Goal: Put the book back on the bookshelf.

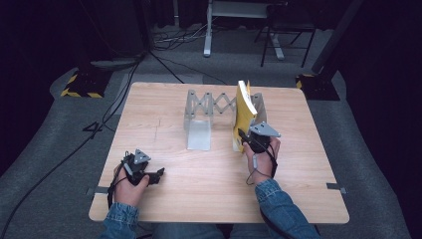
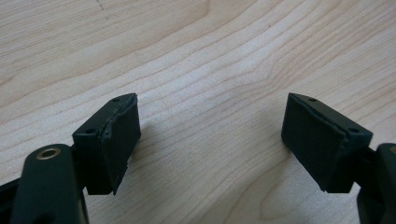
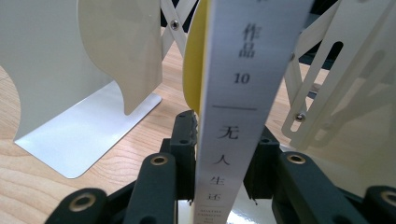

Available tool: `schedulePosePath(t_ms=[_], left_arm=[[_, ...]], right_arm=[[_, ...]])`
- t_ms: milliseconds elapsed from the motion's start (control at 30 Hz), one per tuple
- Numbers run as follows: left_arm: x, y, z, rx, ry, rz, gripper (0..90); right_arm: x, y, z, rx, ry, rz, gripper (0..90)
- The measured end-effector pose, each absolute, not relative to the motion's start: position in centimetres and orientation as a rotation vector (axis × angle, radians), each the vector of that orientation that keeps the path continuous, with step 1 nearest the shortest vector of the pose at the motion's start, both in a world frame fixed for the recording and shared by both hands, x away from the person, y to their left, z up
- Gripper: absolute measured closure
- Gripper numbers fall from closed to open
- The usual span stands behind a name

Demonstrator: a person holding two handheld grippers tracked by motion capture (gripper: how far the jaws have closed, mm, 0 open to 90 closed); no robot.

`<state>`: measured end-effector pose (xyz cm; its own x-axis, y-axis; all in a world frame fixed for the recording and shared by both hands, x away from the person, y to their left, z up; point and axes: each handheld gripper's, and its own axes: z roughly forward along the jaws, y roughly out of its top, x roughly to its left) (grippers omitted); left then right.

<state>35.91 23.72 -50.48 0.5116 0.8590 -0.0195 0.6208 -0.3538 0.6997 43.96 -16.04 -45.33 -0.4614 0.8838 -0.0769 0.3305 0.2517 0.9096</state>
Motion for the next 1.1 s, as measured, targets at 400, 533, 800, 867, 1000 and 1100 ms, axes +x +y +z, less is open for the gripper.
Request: schedulePosePath(t_ms=[400,533,800,867,1000,1100], left_arm=[[36.0,23.7,-50.5,2.098,1.204,0.47,19.4],[35.9,23.7,-50.5,2.095,1.206,0.471,19.4],[35.7,23.6,-50.5,2.091,1.209,0.466,19.4],[35.5,23.7,-50.5,2.095,1.204,0.467,19.4],[35.2,23.9,-50.5,2.091,1.207,0.466,19.4],[34.9,24.2,-50.5,2.1,1.201,0.462,19.3]], right_arm=[[43.0,-15.9,-43.4,1.014,1.881,1.221,32.3],[42.2,-16.6,-42.0,0.998,1.864,1.254,30.8],[39.6,-18.6,-38.6,0.933,1.883,1.331,29.4],[39.4,-18.9,-38.3,0.929,1.89,1.34,29.3],[38.6,-20.5,-37.5,0.92,1.927,1.356,28.5],[38.1,-22.1,-37.2,0.92,1.96,1.355,26.4]])
